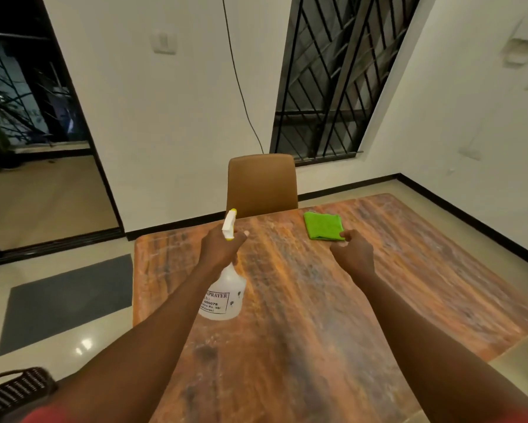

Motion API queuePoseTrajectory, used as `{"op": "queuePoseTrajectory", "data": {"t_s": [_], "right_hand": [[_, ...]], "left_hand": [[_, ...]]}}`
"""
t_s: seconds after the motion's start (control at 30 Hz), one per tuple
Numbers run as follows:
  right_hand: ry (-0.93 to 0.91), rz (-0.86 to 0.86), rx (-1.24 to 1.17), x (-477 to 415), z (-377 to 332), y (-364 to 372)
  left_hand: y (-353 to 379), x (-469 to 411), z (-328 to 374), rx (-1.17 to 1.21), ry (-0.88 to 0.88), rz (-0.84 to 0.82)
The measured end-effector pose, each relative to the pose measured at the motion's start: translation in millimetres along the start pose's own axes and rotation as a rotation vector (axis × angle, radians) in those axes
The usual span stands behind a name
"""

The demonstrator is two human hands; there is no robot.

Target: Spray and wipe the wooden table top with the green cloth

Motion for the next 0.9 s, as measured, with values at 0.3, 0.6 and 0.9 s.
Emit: {"op": "queuePoseTrajectory", "data": {"t_s": [0.3, 0.6, 0.9], "right_hand": [[0.012, -0.105, 0.004, -156, 58, 59], [-0.007, -0.188, 0.109, -251, 106, 130], [-0.036, -0.231, 0.284, -313, 118, 191]], "left_hand": [[91, -90, 9, 0.009, -0.098, 0.064], [151, -146, -18, -0.006, -0.248, 0.082], [177, -165, -36, 0.026, -0.306, 0.021]]}}
Point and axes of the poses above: each hand's wrist, its own x-axis away from the middle knuckle, its own y-axis out of the palm, z = x × y, the point moved 1 cm from there along -x, towards the middle knuckle, and after that the axes turned 5 degrees about x, right-handed, at the moved point
